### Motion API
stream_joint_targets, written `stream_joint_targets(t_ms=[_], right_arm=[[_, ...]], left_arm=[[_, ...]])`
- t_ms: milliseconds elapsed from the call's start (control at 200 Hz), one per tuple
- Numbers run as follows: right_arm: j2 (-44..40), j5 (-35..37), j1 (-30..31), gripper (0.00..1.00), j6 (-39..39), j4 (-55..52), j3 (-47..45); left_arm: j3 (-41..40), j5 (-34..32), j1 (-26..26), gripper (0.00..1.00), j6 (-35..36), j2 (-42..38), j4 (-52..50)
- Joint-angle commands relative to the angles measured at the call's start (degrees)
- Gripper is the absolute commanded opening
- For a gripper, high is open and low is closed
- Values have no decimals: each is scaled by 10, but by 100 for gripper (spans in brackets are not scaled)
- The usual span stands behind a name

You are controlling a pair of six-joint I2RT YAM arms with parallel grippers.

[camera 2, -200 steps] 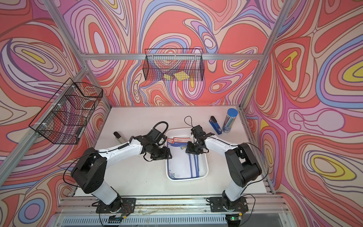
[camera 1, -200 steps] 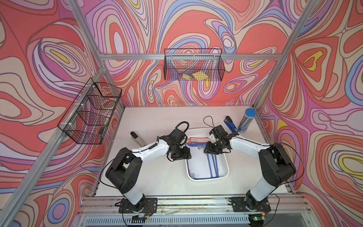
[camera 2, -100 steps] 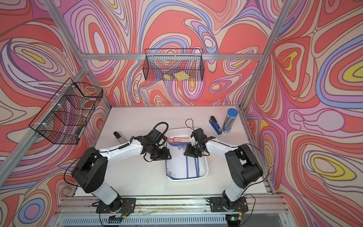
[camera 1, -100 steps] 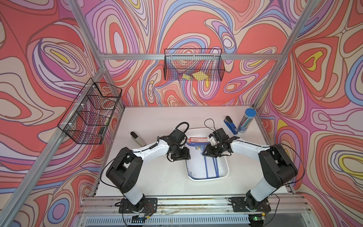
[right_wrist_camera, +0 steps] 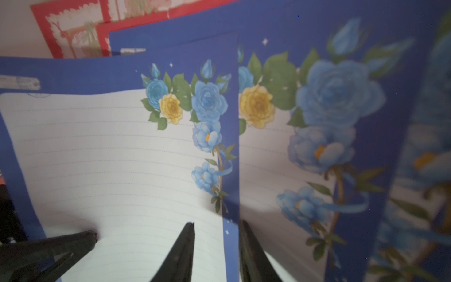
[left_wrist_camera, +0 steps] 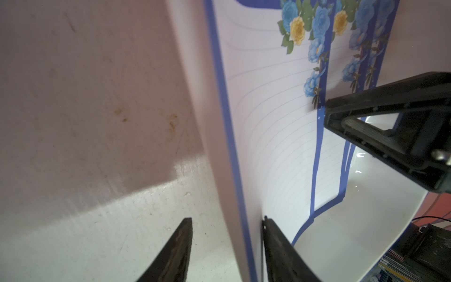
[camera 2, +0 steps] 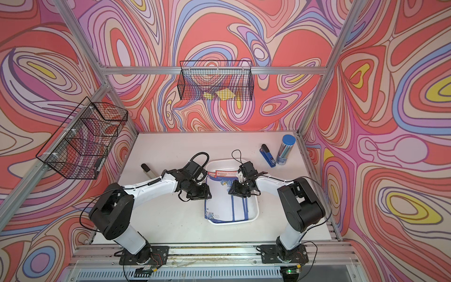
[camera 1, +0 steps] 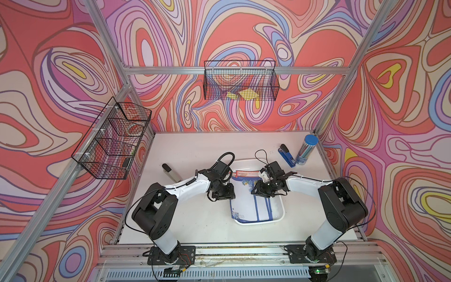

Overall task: Take out the stationery paper from the storage box
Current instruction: Pick up the stationery paper from the storage box.

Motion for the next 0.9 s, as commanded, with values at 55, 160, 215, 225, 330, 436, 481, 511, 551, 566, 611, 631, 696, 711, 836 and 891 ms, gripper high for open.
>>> stream_joint_targets(t_ms=[55,160,215,225,330,436,481,511,551,566,611,631,696,711,836,891], right_arm=[[14,42,-2,44,7,-7,-6],[11,80,-2,50,1,-26,-4],[12,87,-2,52,-4,-33,-2],[13,87,-2,52,-5,-34,-1],[25,48,-2,51,-7,-20,1],[34,24,-2,50,4,1,-2],[34,29,-2,49,6,2,-3],[34,32,-2,49,6,2,-3],[35,36,-2,49,4,0,-2],[35,36,-2,49,2,-1,-1],[38,36,-2,49,0,-4,1],[39,36,-2,49,-2,-6,2],[42,36,-2,49,-4,-8,4],[42,36,-2,48,-5,-9,4],[46,39,-2,48,-6,-9,5],[47,38,-2,48,-6,-8,6]], left_arm=[[-1,-10,-3,46,6,5,-8],[-2,-9,-3,46,4,9,-7],[-3,-8,-4,46,4,9,-6],[-4,-9,-3,46,3,9,-5],[-2,-7,-3,46,2,8,-5],[6,-2,-4,41,4,4,-9],[12,0,-4,39,6,1,-16],[16,1,-4,37,7,-1,-21],[19,3,-3,35,9,-6,-26],[21,3,-4,35,9,-7,-29],[25,2,-4,34,11,-13,-36],[27,3,-4,34,12,-16,-40],[34,3,-4,29,17,-25,-50],[35,2,-4,28,17,-27,-52],[39,1,-4,18,19,-40,-61],[40,3,-4,14,19,-41,-63]])
